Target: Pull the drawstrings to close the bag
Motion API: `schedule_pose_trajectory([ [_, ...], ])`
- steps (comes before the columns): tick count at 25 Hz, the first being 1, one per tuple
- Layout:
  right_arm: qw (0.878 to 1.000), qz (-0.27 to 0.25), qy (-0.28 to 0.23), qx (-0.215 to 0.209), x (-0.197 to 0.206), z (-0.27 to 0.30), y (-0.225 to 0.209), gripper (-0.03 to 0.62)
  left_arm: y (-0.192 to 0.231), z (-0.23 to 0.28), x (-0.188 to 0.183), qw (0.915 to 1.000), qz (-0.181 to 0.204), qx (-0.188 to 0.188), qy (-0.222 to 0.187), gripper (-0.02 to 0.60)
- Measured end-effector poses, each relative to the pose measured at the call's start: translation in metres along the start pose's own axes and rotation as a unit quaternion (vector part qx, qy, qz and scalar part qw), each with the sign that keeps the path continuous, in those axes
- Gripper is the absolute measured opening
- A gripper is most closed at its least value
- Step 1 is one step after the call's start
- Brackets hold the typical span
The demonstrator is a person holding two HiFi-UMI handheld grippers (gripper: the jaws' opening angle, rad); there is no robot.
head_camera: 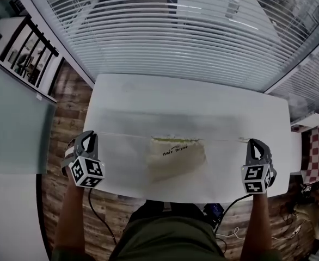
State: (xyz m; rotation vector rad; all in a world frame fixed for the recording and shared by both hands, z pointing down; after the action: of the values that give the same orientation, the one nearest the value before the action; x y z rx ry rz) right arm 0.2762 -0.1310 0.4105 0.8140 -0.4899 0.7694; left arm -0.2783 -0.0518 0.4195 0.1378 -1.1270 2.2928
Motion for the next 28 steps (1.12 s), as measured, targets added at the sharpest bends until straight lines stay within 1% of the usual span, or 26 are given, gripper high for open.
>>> schedule_pose_trajectory([
  [3, 1.000, 0.009, 0.010, -0.001, 0.005, 0.004, -0.004, 0.014, 0.004, 0.007, 0.003, 0.9997, -0.017, 0.006, 0.014, 0.029],
  [7, 0.999, 0.024, 0.027, -0.001, 0.016, 0.007, -0.009, 0.015, 0.006, 0.024, 0.012, 0.9985, -0.040, 0.025, 0.029, 0.028],
  [9, 0.999, 0.033, 0.035, 0.000, 0.022, 0.010, -0.011, 0.015, 0.004, 0.031, 0.014, 0.9979, -0.045, 0.033, 0.031, 0.029],
  [11, 0.999, 0.042, 0.034, 0.002, 0.018, 0.012, -0.010, 0.014, 0.005, 0.034, 0.012, 0.9977, -0.054, 0.033, 0.023, 0.029],
  [13, 0.998, 0.052, 0.016, 0.006, 0.007, 0.009, -0.014, 0.015, 0.018, 0.024, 0.002, 0.9979, -0.064, 0.008, -0.008, 0.029],
  [15, 0.997, 0.066, -0.021, 0.019, -0.009, -0.006, -0.028, 0.015, 0.045, 0.002, -0.018, 0.9940, -0.084, -0.035, -0.060, 0.031],
  [17, 0.994, 0.075, -0.067, 0.040, -0.031, -0.030, -0.048, 0.015, 0.079, -0.028, -0.038, 0.9842, -0.112, -0.080, -0.112, 0.031],
  [20, 0.986, 0.093, -0.123, 0.059, -0.064, -0.064, -0.075, 0.015, 0.118, -0.067, -0.058, 0.9693, -0.132, -0.127, -0.165, 0.031],
  [22, 0.980, 0.104, -0.162, 0.057, -0.083, -0.079, -0.086, 0.015, 0.134, -0.081, -0.067, 0.9630, -0.139, -0.143, -0.181, 0.031],
  [24, 0.975, 0.107, -0.187, 0.056, -0.095, -0.085, -0.087, 0.015, 0.140, -0.084, -0.074, 0.9598, -0.141, -0.149, -0.192, 0.031],
  [28, 0.972, 0.106, -0.202, 0.052, -0.103, -0.079, -0.080, 0.015, 0.141, -0.077, -0.087, 0.9552, -0.134, -0.146, -0.219, 0.032],
])
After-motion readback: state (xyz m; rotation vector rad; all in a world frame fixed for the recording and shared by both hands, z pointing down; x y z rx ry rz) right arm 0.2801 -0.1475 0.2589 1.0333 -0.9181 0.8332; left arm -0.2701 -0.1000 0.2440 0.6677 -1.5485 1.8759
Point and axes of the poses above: the fingertips, and each gripper's own axes: z forward along the fingers, y to its left, x out of its underside, the point moved 8 cm from there along -z, backward along the fingers, and after that the axes turned 8 degrees about z, right-handed, at the moved point
